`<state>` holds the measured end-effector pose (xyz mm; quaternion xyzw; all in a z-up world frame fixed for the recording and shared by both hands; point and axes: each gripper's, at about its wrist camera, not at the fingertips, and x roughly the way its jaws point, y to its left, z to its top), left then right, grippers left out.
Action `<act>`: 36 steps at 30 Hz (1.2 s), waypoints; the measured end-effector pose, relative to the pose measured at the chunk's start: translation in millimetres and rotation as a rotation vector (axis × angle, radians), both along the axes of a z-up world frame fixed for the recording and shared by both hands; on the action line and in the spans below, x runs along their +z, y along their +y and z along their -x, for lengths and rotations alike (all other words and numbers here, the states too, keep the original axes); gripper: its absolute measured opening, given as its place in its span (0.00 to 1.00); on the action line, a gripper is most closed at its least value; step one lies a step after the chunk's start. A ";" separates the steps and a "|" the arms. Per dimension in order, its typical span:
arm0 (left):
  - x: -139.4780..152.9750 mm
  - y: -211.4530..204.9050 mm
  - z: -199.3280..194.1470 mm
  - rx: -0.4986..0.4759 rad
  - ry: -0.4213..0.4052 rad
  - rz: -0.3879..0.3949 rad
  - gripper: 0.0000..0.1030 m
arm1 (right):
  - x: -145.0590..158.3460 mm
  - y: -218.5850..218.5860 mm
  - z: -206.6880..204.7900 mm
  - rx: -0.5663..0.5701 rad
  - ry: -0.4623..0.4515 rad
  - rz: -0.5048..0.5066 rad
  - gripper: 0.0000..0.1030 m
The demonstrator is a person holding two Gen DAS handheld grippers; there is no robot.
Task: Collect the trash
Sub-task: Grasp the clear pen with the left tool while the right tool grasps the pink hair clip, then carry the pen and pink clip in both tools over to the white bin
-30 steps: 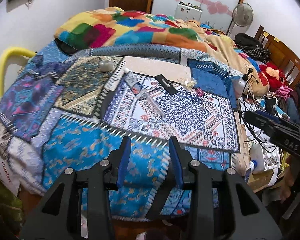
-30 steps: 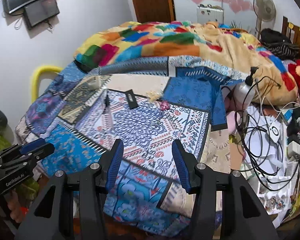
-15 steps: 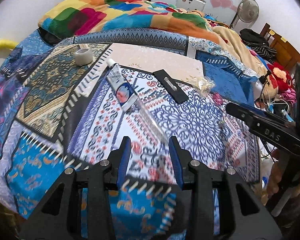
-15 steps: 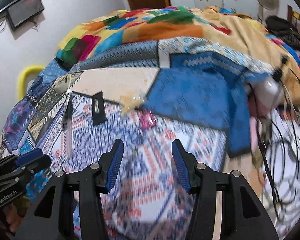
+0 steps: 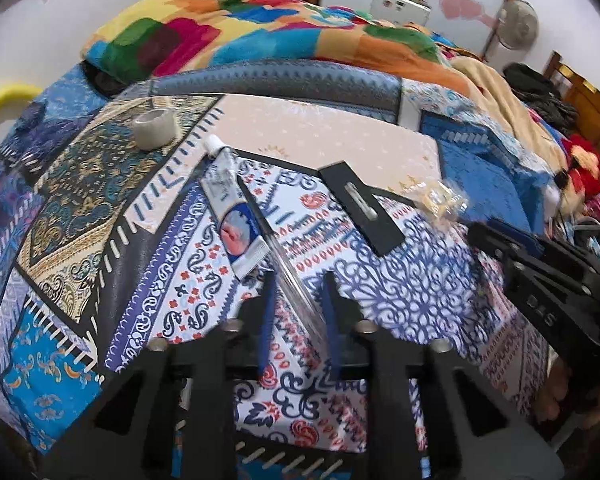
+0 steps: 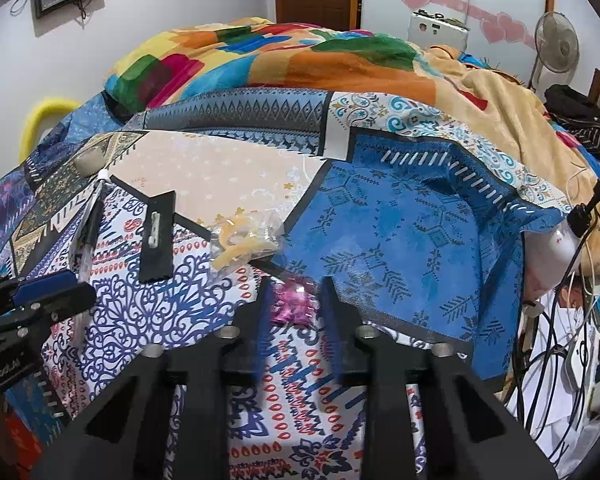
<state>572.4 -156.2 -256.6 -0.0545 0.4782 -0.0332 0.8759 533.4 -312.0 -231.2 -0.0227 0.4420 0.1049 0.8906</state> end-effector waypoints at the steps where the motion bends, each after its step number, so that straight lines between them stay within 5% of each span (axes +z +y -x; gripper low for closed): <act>1: -0.3 1.0 1.0 0.007 -0.001 0.012 0.13 | 0.1 -1.0 -1.1 -0.001 0.003 -0.008 0.18; 17: 1.8 -22.1 70.5 -0.157 0.069 -0.021 0.07 | 55.3 -21.6 42.4 -0.016 -0.053 -0.087 0.17; 25: -0.9 -38.4 66.0 -0.148 0.058 -0.143 0.08 | 80.2 -31.3 68.8 -0.031 -0.064 -0.122 0.17; 31: 2.9 -32.3 66.6 -0.128 0.073 -0.160 0.07 | 95.7 -32.2 85.9 -0.036 -0.074 -0.112 0.17; 36: 35.6 -20.0 89.8 -0.119 0.025 -0.112 0.07 | 112.6 -27.3 101.6 -0.040 -0.103 -0.078 0.17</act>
